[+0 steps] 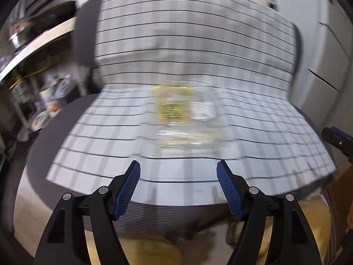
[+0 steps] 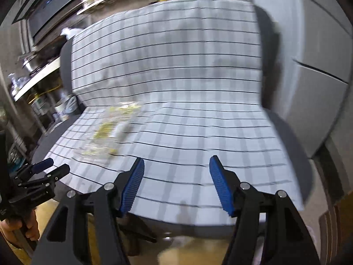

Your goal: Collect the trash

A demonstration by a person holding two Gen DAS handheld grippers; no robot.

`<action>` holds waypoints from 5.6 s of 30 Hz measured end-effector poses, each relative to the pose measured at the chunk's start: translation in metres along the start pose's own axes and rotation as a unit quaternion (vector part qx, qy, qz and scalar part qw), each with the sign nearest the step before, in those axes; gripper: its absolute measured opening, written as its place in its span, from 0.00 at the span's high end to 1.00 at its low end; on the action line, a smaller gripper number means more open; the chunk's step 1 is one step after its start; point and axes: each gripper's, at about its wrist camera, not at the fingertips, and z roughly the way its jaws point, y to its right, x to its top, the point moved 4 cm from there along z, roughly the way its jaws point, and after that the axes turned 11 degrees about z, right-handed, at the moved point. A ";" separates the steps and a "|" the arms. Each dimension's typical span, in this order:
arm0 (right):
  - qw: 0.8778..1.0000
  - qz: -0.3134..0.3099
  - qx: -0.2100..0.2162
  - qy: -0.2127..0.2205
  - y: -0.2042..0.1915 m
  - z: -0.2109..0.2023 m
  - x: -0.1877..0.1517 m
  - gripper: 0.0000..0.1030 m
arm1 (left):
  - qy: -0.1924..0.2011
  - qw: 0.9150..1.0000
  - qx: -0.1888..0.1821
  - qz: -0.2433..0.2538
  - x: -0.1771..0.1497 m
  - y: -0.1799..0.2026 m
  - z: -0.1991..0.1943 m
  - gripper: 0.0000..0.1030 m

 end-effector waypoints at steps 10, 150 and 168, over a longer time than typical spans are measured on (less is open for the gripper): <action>0.997 -0.037 0.044 -0.044 -0.089 0.089 0.006 0.53 | -0.016 0.996 0.045 -0.071 -0.013 -0.080 0.016 0.30; 0.967 0.175 -0.181 0.031 0.217 -0.176 -0.097 0.45 | -0.033 0.940 -0.223 0.256 -0.014 0.290 -0.025 0.25; 0.993 0.027 -0.104 0.038 0.068 -0.238 -0.017 0.05 | -0.028 0.980 -0.112 0.160 0.034 0.112 -0.128 0.13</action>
